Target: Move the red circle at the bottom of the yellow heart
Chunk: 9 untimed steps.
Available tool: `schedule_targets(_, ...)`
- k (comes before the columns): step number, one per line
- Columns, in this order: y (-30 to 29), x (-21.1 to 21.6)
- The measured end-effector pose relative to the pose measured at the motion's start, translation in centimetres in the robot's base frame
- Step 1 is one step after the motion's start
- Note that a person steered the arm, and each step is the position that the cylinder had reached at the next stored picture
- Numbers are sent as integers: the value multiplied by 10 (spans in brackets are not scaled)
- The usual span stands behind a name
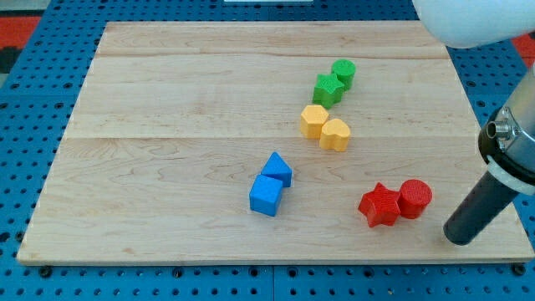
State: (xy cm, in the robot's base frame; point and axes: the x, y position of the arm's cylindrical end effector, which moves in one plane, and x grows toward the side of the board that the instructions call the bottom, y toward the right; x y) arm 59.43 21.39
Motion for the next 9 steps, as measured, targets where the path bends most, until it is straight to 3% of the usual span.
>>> schedule_targets(3, 0, -2)
schedule_targets(5, 39, -24)
schedule_targets(7, -37, -31)
schedule_targets(9, -82, -70)
